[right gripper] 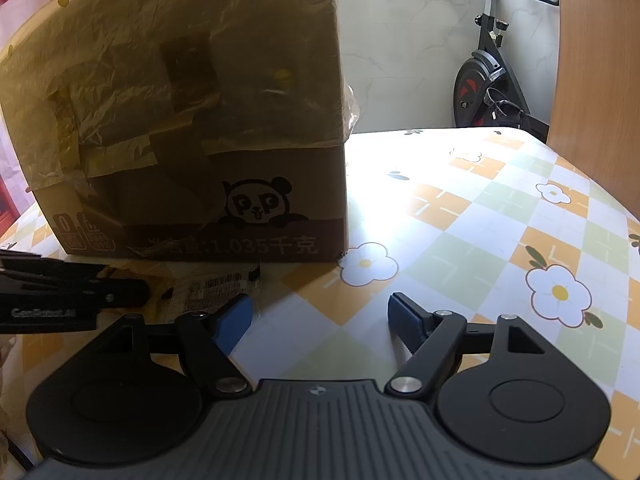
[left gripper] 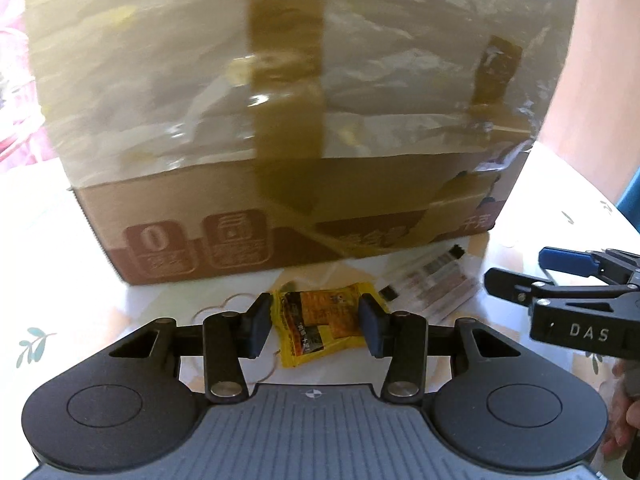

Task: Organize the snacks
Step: 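Position the left tool fingers around the yellow snack pack on the table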

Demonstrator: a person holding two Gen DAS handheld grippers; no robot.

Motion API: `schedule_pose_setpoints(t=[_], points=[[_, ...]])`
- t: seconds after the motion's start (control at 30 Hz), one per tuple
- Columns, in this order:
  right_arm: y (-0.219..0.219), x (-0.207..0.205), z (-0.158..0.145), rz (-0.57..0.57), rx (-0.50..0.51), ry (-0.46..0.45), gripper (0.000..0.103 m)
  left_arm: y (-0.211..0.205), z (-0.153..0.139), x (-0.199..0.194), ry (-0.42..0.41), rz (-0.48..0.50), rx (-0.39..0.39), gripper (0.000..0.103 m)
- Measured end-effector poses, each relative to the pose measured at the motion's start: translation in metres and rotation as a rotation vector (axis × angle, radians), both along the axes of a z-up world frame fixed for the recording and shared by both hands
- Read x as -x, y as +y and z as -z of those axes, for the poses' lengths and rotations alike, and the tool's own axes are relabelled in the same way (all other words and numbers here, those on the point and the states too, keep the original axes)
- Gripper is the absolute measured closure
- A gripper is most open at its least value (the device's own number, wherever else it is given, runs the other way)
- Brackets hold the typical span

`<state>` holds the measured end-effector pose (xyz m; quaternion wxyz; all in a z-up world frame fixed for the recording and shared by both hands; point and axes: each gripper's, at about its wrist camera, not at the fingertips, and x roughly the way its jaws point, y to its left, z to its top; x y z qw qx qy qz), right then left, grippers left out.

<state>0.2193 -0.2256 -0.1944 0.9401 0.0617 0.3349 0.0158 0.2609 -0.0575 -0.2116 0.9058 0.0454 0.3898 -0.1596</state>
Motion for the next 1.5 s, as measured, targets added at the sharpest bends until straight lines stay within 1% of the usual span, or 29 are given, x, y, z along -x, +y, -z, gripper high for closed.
schedule_pose_setpoints(t=[0.13,0.23,0.3,0.37,0.5,0.83,0.97,1.07,1.13,1.23,1.3,1.37,1.4,1.47,1.5], points=[[0.0,0.0,0.0,-0.001,0.006,0.001,0.025,0.007,0.001,0.001,0.003,-0.054,-0.005,0.053],[0.0,0.0,0.0,-0.001,0.007,0.002,0.024,0.013,0.005,-0.005,0.01,-0.097,-0.003,0.053],[0.0,0.0,0.0,-0.002,0.01,0.003,0.024,0.014,0.006,-0.008,0.021,-0.113,0.01,0.051],[0.001,-0.001,0.001,-0.002,0.012,0.003,0.024,0.018,0.006,-0.009,0.042,-0.112,0.04,0.05],[0.002,-0.001,0.001,-0.002,0.011,0.003,0.025,0.028,0.006,-0.008,0.072,-0.102,0.075,0.049],[0.002,-0.001,0.002,-0.003,0.014,0.004,0.024,0.021,0.01,0.003,0.104,-0.053,0.082,0.042],[0.002,-0.001,0.001,-0.004,0.015,0.004,0.024,0.016,0.015,0.0,0.108,-0.052,0.092,0.042],[0.003,-0.001,0.001,-0.003,0.015,0.004,0.024,0.032,0.006,0.003,0.11,-0.072,0.1,0.042],[0.003,-0.002,0.002,-0.004,0.016,0.004,0.024,0.049,-0.006,0.01,0.102,-0.078,0.118,0.042],[0.003,-0.002,0.002,-0.004,0.019,0.005,0.024,0.052,-0.011,0.012,0.081,-0.06,0.138,0.04],[0.004,-0.002,0.002,-0.004,0.018,0.005,0.024,0.055,-0.015,0.017,0.063,-0.041,0.128,0.04],[0.004,-0.002,0.002,-0.004,0.02,0.005,0.024,0.058,-0.017,0.02,0.063,-0.033,0.111,0.042],[0.003,-0.002,0.002,-0.004,0.019,0.005,0.024,0.059,-0.017,0.021,0.07,-0.034,0.107,0.043],[0.003,-0.002,0.002,-0.004,0.018,0.004,0.024,0.064,-0.015,0.022,0.101,-0.047,0.108,0.049],[0.004,-0.002,0.002,-0.004,0.018,0.005,0.024,0.065,-0.014,0.022,0.116,-0.051,0.114,0.05]])
